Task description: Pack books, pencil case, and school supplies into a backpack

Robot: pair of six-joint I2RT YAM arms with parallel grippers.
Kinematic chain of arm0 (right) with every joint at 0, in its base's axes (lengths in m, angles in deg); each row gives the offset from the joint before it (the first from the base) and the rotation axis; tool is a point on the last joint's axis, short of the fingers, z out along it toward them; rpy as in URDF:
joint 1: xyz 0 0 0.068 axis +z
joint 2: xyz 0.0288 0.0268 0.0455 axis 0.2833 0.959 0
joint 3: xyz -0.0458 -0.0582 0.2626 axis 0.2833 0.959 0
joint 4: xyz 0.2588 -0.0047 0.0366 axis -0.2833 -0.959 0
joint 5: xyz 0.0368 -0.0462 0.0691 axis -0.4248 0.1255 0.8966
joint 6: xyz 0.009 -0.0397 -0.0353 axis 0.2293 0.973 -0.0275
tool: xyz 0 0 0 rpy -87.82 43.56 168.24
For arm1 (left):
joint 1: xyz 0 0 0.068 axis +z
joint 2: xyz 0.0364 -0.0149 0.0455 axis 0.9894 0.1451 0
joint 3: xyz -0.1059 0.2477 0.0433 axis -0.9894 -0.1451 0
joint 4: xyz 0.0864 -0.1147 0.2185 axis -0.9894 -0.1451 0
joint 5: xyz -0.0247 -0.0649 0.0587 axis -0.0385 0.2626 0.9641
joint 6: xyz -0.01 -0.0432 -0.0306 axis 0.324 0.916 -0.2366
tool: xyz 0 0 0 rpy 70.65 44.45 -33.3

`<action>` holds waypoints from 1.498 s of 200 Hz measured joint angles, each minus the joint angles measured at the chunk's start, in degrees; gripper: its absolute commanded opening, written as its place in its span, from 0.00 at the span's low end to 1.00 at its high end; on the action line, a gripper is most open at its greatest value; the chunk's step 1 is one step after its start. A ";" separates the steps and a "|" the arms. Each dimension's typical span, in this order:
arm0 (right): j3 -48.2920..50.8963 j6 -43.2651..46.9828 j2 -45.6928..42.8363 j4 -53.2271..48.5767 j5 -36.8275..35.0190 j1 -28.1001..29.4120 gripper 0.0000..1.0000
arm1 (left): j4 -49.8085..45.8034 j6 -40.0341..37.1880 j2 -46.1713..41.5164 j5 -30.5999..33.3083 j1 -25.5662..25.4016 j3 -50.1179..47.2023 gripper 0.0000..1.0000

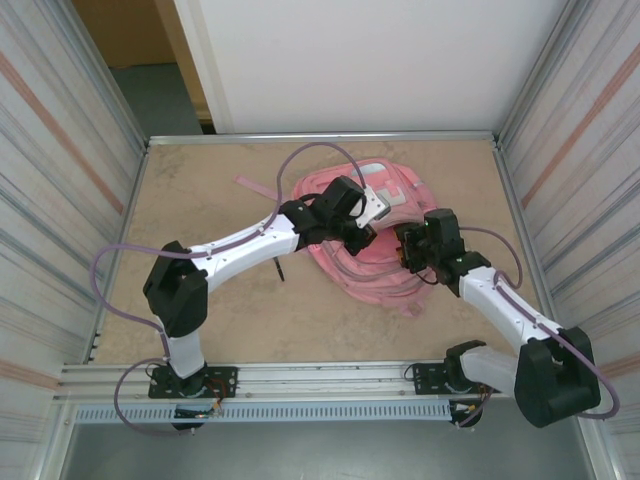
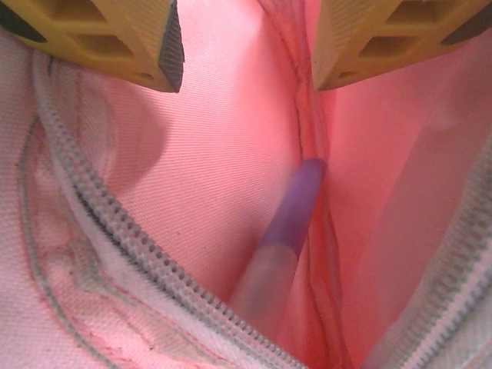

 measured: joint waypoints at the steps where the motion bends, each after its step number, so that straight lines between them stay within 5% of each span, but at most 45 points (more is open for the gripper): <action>1: -0.07 -0.02 0.00 -0.02 0.00 0.00 0.49 | 0.07 0.04 -0.02 -0.07 0.02 -0.04 0.00; 62: -1.38 8.00 -9.14 -6.71 -0.39 -1.95 0.49 | 5.53 5.46 -2.32 -9.29 5.88 -6.14 0.00; 110: -1.97 26.36 -15.17 -8.44 6.45 -5.33 0.52 | 6.43 6.80 -2.32 -12.13 6.71 -7.37 0.00; 134: -7.08 37.20 -14.08 -15.37 7.56 -4.63 0.53 | 6.36 6.95 -2.32 -12.85 6.73 -7.37 0.31; 150: -11.04 42.66 -14.29 -18.45 7.08 -4.39 0.54 | 6.36 7.80 -2.60 -12.81 6.88 -7.65 0.37; 181: -14.80 48.98 -14.69 -21.18 5.46 -4.42 0.56 | 3.41 10.99 -7.19 -4.35 7.04 -11.50 0.50; 232: -15.28 52.70 -10.25 -23.15 4.87 -4.46 0.56 | 0.31 21.44 -16.70 7.74 14.19 -22.69 0.49; 299: -19.19 52.81 -2.05 -22.36 8.02 -4.44 0.56 | -10.29 36.09 -4.46 13.81 20.55 -21.84 0.39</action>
